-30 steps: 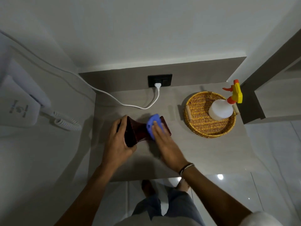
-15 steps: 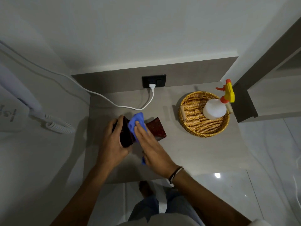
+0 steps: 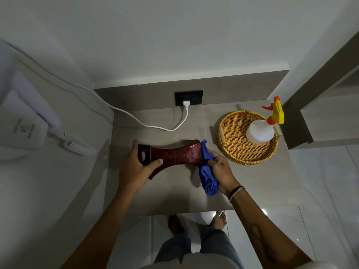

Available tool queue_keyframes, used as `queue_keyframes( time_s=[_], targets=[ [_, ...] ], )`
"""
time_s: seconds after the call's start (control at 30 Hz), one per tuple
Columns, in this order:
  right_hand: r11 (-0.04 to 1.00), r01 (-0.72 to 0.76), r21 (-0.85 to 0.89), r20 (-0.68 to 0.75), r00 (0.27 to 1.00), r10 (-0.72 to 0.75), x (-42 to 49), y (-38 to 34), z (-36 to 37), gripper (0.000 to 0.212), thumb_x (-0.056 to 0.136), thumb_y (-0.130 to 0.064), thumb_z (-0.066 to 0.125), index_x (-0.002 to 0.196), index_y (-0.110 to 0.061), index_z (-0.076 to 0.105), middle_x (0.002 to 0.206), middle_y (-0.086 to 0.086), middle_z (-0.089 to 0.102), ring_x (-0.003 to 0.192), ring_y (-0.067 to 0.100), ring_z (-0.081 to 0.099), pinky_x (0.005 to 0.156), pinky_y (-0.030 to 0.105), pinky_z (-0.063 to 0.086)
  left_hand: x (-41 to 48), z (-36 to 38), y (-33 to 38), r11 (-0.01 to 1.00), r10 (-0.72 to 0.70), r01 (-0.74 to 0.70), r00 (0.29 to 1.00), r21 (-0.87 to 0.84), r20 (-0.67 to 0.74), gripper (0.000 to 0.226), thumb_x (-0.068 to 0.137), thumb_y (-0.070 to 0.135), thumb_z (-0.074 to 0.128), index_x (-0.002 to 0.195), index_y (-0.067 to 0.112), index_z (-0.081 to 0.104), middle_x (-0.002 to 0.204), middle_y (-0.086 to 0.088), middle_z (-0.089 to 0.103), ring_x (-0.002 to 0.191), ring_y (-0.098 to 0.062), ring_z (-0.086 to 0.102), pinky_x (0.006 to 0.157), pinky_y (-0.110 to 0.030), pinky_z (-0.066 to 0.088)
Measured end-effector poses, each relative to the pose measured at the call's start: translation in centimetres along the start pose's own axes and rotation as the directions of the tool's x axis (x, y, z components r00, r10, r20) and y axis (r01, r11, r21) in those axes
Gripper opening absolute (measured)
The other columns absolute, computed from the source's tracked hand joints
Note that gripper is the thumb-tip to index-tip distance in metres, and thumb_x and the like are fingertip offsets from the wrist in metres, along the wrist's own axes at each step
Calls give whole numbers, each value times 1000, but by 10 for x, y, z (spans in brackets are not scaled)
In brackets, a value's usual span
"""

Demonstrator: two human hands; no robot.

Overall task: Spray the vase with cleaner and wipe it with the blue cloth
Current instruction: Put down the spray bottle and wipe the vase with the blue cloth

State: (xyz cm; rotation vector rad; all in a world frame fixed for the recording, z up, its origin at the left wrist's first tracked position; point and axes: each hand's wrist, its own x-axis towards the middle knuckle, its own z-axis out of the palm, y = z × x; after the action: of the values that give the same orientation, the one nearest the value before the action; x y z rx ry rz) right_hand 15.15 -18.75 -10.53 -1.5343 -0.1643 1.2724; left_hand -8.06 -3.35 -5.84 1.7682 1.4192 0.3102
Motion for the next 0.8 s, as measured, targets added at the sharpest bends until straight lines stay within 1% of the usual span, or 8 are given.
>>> queue_keyframes(
  time_s=[0.13, 0.23, 0.43, 0.5, 0.57, 0.6, 0.67, 0.8],
  targets=[
    [996, -68, 65, 4, 998, 68, 6, -11, 2, 43, 103, 11, 40, 124, -12, 71, 81, 12, 67, 62, 22, 58, 53, 26, 55, 0, -10, -3, 998, 60, -62, 987, 11, 147, 124, 62, 81, 85, 165, 48, 24, 160, 3, 49, 140, -16, 55, 118, -46, 46],
    [995, -80, 57, 2, 997, 80, 9, -14, 4, 41, 103, 11, 43, 125, -9, 70, 79, 11, 67, 58, 21, 59, 50, 26, 56, -6, -9, -6, 981, 135, -161, 969, 108, 209, 146, 50, 68, 98, 167, 45, 15, 164, 4, 34, 141, -11, 46, 113, -39, 46],
    [994, -13, -107, -6, 1000, 13, 12, -10, 6, 40, 104, 8, 47, 132, -10, 68, 86, 10, 70, 55, 11, 67, 51, 23, 58, -10, -4, 3, 897, 303, -289, 953, 333, 11, 96, 60, 36, 97, 142, 13, 52, 133, -9, 59, 128, -34, 55, 103, -53, 51],
    [948, 133, -288, -14, 990, -143, 11, -6, 9, 46, 103, 10, 46, 144, -5, 61, 109, 13, 74, 85, 16, 75, 76, 29, 66, -12, 0, 8, 908, 315, -308, 949, 283, 22, 91, 61, 30, 96, 140, 11, 53, 132, -8, 58, 126, -31, 56, 101, -51, 52],
    [800, 286, -527, 6, 943, -333, 4, -2, 12, 60, 100, 14, 48, 157, -6, 49, 153, 17, 58, 138, 24, 59, 121, 30, 47, -13, 2, 11, 915, 308, -306, 951, 263, 31, 100, 64, 26, 97, 150, 12, 48, 140, -9, 54, 130, -29, 54, 103, -49, 53],
    [701, 350, -621, 42, 908, -416, -3, 0, 14, 68, 98, 15, 49, 162, -7, 41, 168, 15, 42, 153, 21, 42, 129, 20, 30, -13, 3, 12, 914, 306, -304, 951, 270, 36, 105, 65, 26, 97, 155, 12, 44, 144, -10, 51, 134, -30, 52, 105, -49, 53],
    [501, 497, -709, 172, 811, -559, -17, 0, 21, 78, 95, 14, 52, 167, -9, 29, 178, 12, 19, 159, 16, 25, 126, 7, 14, -14, 5, 13, 904, 317, -314, 948, 290, 37, 109, 65, 25, 96, 158, 10, 41, 146, -12, 49, 134, -34, 52, 103, -48, 53],
    [150, 727, -670, 517, 602, -609, -43, 0, 53, 88, 88, 14, 55, 167, -2, 19, 179, 19, 8, 167, 31, 16, 134, 33, 23, -13, 9, 19, 858, 406, -392, 913, 330, 29, 87, 59, 20, 96, 135, 4, 56, 122, -14, 60, 111, -40, 60, 88, -47, 53]
  ],
)
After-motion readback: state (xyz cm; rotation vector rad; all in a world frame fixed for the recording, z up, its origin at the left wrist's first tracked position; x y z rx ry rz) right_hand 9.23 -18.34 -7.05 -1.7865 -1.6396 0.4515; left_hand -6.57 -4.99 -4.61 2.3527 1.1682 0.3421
